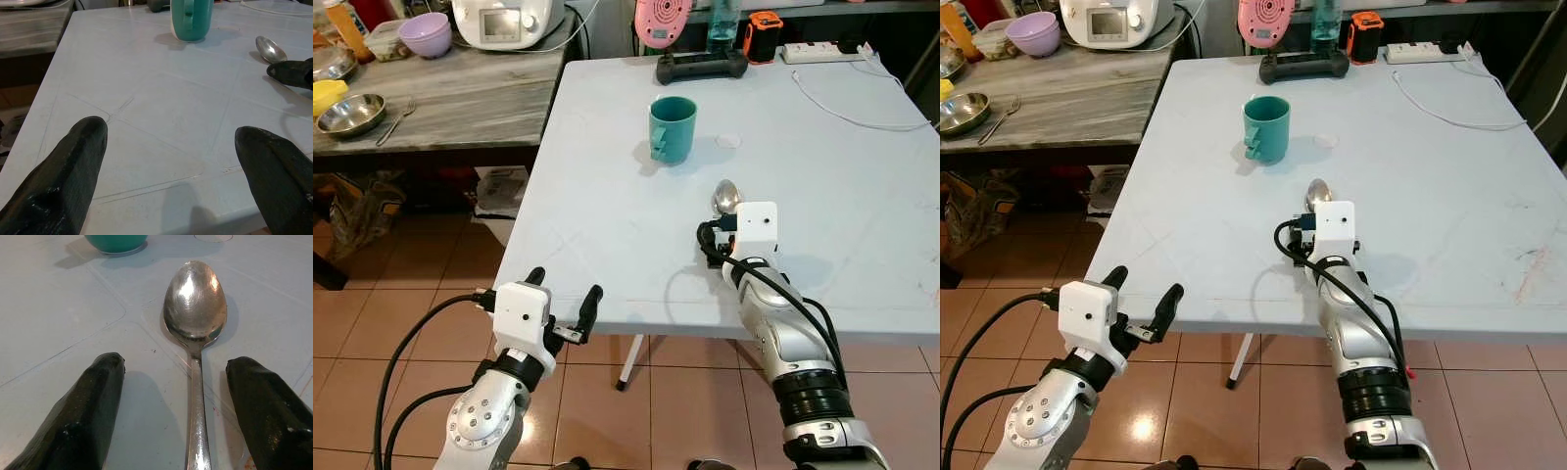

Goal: Setting the table

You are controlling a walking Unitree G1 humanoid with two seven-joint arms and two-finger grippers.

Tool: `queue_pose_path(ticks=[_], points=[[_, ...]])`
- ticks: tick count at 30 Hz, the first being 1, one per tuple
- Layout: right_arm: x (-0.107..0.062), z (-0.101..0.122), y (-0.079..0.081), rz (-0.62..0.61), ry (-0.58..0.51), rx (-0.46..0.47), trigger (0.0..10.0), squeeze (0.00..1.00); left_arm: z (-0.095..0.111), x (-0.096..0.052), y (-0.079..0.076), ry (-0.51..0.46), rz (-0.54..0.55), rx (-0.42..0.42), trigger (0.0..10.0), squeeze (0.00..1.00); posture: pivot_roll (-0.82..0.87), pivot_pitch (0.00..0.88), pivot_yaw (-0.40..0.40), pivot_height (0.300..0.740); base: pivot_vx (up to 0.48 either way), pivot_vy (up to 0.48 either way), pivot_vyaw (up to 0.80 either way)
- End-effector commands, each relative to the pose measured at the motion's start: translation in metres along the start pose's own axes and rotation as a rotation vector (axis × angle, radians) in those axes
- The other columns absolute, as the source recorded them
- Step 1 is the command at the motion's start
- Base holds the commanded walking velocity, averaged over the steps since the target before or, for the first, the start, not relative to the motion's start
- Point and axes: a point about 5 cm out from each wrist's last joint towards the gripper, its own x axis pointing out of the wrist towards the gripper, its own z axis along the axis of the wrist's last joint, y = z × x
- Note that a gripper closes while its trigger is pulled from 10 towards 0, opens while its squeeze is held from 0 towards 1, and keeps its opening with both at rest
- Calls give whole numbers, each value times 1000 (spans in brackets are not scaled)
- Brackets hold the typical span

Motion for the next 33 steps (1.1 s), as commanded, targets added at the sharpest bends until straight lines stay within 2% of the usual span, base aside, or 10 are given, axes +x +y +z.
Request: queue_pose_path(ticks=[1, 6, 14, 19, 26, 30, 33], points=[[-1, -20, 3, 4, 99, -6, 0, 0, -3, -2, 0, 17, -6, -4, 10000, 0, -55, 163, 89, 740, 0, 0, 0], [-3, -32, -3, -20, 160, -19, 0, 0, -2, -2, 0, 16, -10, -5, 10000, 0, -52, 159, 91, 740, 0, 0, 0], [-5, -37, -9, -47, 184, -36, 0, 0, -1, -1, -1, 8, -33, -19, 10000, 0, -54, 156, 94, 740, 0, 0, 0], [-7, -42, -12, -69, 211, -8, 0, 0, 0, -1, -5, 4, -66, -48, 10000, 0, -53, 154, 92, 740, 0, 0, 0], [-10, -47, -17, -80, 226, -5, 0, 0, -1, -2, -11, 27, -173, -81, 10000, 0, -50, 161, 92, 740, 0, 0, 0], [-11, -49, -18, -99, 243, 31, 0, 0, -5, -4, -10, 57, -214, -102, 10000, 0, -52, 160, 94, 740, 0, 0, 0], [-11, -52, -16, -93, 250, 37, 0, 0, -6, -3, -5, 61, -202, -55, 10000, 0, -55, 154, 95, 740, 0, 0, 0]])
